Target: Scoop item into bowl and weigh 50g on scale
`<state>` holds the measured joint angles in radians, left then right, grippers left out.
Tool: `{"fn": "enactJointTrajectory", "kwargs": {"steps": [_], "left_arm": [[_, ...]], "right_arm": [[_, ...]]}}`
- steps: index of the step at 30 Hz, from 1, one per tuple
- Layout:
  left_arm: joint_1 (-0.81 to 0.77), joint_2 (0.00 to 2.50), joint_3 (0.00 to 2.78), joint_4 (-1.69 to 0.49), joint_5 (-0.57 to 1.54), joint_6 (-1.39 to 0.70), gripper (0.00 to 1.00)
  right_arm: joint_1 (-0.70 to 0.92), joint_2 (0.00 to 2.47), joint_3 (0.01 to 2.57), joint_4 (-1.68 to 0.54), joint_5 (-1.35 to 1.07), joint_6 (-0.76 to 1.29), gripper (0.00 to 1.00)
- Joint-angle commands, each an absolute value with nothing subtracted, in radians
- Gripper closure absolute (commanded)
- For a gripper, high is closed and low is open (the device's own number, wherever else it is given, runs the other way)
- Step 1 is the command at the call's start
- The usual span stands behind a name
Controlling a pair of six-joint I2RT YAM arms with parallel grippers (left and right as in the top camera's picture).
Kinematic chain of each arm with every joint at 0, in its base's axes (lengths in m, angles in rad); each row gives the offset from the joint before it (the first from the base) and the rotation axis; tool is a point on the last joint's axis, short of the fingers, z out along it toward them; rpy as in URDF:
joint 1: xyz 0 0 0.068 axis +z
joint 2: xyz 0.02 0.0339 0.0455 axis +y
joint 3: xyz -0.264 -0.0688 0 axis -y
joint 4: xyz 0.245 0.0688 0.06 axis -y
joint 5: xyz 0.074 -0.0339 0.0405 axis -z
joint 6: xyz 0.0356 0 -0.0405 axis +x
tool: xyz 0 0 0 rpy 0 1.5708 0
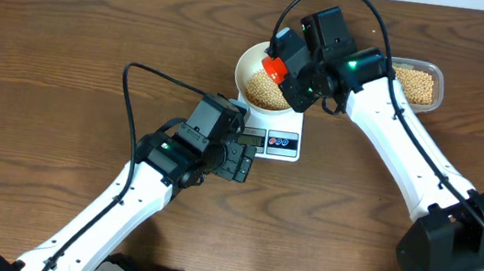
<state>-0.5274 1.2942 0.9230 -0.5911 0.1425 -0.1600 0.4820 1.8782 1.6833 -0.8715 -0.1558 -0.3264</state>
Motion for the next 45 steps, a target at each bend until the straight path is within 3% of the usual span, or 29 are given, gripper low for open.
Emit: {"fn": "enactJointTrajectory", "kwargs": {"steps": [1, 14, 32, 38, 45], "left_arm": [[-0.529, 1.300, 0.921, -0.593, 0.126, -0.158, 0.12], [-0.529, 1.300, 0.921, -0.593, 0.126, -0.158, 0.12], [-0.529, 1.300, 0.921, -0.593, 0.126, -0.158, 0.12], [-0.529, 1.300, 0.921, -0.593, 0.126, -0.158, 0.12], [-0.529, 1.300, 0.921, -0.593, 0.126, -0.158, 0.12]], "right_arm": [[0.485, 1.857, 1.703, -0.872, -0.149, -0.327, 0.99], [0.369, 1.857, 1.703, -0.871, -0.408, -0.243, 0.99], [0.318, 1.849, 1.704, -0.864, -0.442, -0.204, 0.99], [0.189, 1.781, 1.707, -0.868, -0.561, -0.199, 0.99], [-0.010, 1.712, 1.707, -0.938, -0.459, -0.148, 0.99]]}}
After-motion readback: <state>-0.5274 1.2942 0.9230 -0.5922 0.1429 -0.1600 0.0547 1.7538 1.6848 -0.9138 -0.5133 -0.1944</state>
